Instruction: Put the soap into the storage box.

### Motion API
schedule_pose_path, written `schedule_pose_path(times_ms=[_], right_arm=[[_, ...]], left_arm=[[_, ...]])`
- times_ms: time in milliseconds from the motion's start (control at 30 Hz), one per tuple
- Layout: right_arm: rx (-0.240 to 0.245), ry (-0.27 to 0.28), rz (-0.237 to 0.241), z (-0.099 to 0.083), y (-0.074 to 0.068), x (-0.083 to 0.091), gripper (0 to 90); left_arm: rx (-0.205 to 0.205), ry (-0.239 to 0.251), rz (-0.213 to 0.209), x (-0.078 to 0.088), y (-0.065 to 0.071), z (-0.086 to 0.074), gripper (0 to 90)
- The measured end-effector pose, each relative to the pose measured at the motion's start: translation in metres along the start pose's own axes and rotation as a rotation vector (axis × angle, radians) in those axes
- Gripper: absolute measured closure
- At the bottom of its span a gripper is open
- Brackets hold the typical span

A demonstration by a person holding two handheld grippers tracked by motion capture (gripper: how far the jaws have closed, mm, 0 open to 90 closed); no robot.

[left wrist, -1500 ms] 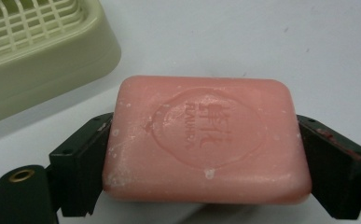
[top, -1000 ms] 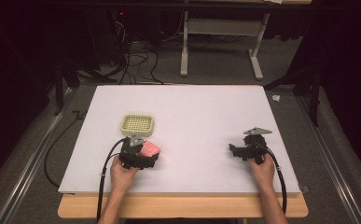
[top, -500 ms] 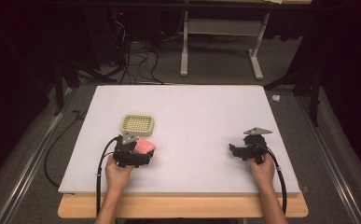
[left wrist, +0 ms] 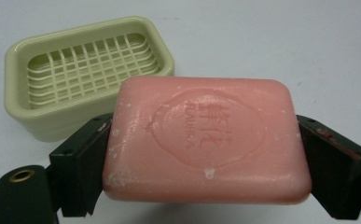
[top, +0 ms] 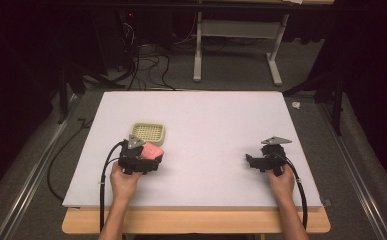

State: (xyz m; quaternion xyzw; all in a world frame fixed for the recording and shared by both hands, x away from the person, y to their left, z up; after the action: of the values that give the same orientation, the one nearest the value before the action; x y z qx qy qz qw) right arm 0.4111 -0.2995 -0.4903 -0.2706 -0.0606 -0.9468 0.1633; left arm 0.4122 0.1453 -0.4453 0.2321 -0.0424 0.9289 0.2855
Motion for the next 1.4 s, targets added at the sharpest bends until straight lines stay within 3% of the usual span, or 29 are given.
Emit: schedule_pose_path(times_ms=[1000,1100,1400], right_arm=[[0.0,0.0,0.0,0.0,0.0,0.0,14.8],[0.0,0.0,0.0,0.0,0.0,0.0,14.7],[0.0,0.0,0.0,0.0,0.0,0.0,14.8]], left_arm=[[0.049,0.012,0.054,-0.006,-0.019,0.025,13.8],[0.068,0.017,0.052,-0.008,-0.022,0.026,13.8],[0.083,-0.008,0.083,-0.014,-0.029,0.026,13.8]])
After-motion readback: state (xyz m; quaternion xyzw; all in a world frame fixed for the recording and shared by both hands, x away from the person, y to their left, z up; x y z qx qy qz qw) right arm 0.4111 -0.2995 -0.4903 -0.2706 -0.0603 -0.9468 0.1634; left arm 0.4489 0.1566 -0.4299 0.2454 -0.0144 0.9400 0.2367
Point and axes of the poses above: each handheld gripper's, and its own axes: x roughly backward along the jaws, z roughly out of its top, y roughly to its right, the point moved 1 cm from there along -x, roughly forward along the jaws, and after that the axes turned 13 degrees about y, right-handed, at the moved point
